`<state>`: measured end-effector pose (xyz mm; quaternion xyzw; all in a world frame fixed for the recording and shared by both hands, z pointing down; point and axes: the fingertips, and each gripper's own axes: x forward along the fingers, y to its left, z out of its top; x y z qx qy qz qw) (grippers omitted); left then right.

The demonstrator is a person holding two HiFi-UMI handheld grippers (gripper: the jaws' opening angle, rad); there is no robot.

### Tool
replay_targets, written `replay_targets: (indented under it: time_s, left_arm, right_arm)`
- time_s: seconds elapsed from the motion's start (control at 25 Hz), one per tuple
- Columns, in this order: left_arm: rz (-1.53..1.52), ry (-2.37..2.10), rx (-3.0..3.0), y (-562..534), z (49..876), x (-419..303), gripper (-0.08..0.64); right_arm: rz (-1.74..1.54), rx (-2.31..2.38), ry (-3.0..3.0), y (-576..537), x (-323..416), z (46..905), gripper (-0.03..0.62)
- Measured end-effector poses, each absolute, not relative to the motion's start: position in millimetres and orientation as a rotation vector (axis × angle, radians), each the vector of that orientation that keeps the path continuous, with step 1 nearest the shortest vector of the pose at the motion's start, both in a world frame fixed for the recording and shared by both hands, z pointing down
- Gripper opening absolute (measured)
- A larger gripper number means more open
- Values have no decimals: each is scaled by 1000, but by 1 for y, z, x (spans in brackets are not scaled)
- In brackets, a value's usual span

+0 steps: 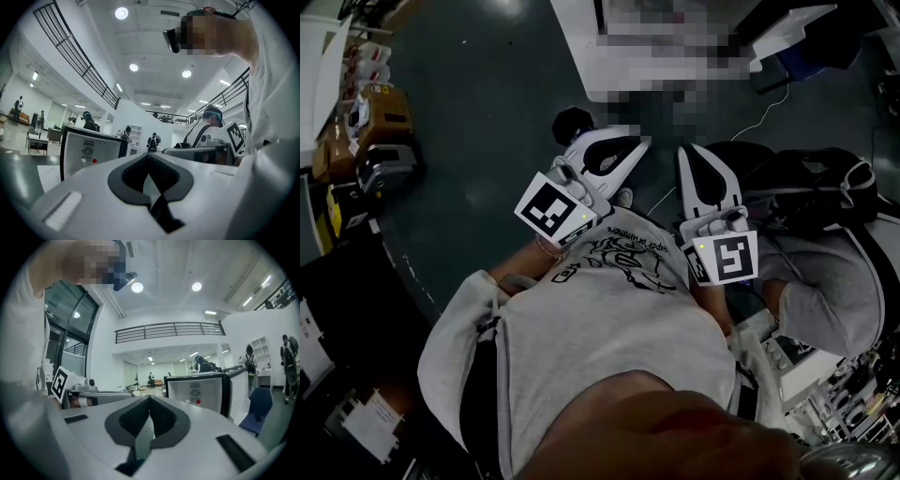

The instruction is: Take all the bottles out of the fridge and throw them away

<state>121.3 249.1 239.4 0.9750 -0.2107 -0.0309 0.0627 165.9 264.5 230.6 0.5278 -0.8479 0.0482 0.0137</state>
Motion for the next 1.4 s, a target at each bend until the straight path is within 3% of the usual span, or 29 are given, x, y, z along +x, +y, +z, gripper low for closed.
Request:
replay_targets:
  time_s: [1.4]
  left_arm:
    - [-115, -613, 2932, 115, 238, 117, 9]
  right_arm:
    - [155, 1612, -2630, 124, 155, 229, 8]
